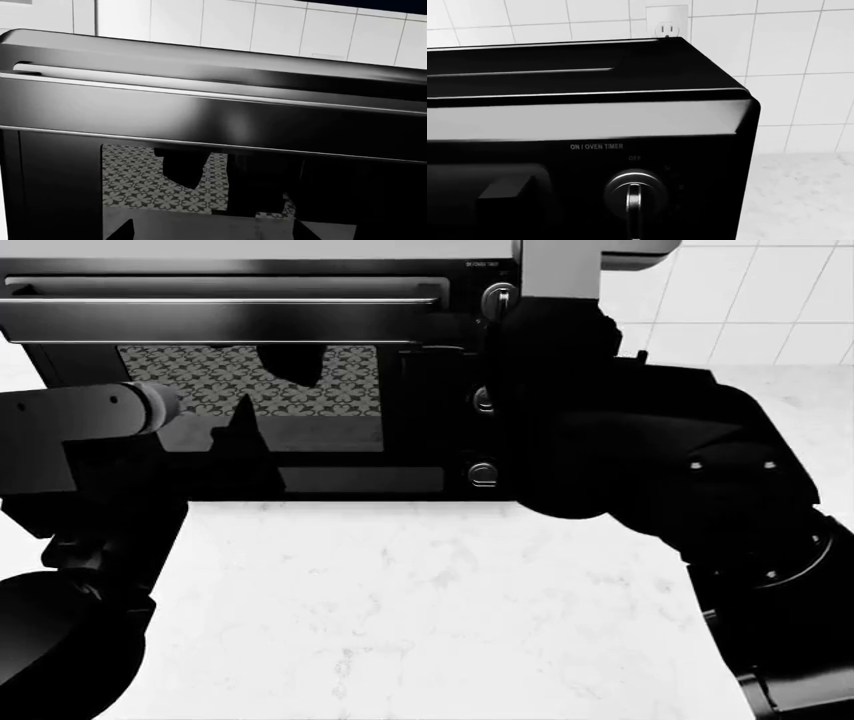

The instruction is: Turn on the toaster oven by setting the timer.

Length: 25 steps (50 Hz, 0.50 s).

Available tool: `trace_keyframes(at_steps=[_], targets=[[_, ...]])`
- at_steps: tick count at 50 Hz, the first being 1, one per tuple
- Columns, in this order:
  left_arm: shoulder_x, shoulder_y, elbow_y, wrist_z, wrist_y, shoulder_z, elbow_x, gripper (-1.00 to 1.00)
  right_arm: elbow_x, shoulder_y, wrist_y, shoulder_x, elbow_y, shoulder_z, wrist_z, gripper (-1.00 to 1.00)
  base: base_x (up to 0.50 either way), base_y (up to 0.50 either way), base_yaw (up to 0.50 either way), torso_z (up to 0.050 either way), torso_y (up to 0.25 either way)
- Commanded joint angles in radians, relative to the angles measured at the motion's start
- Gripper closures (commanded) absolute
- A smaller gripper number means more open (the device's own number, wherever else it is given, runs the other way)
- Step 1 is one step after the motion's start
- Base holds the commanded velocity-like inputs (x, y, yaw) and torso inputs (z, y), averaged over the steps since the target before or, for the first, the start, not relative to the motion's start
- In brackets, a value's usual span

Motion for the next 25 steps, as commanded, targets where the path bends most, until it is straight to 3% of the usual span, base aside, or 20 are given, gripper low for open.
trace_keyframes(at_steps=[1,25], targets=[[-0.005,0.000,-0.002,-0.005,0.006,0.003,-0.005,-1.00,0.010,0.008,-0.009,0.001,-0.007,0.004,0.001,1.00,0.00,0.00,0.00,0.000,0.000],[-0.013,0.003,-0.006,-0.013,0.019,0.012,-0.014,-1.00,0.017,0.006,-0.014,0.003,-0.017,0.000,0.003,1.00,0.00,0.00,0.00,0.000,0.000]])
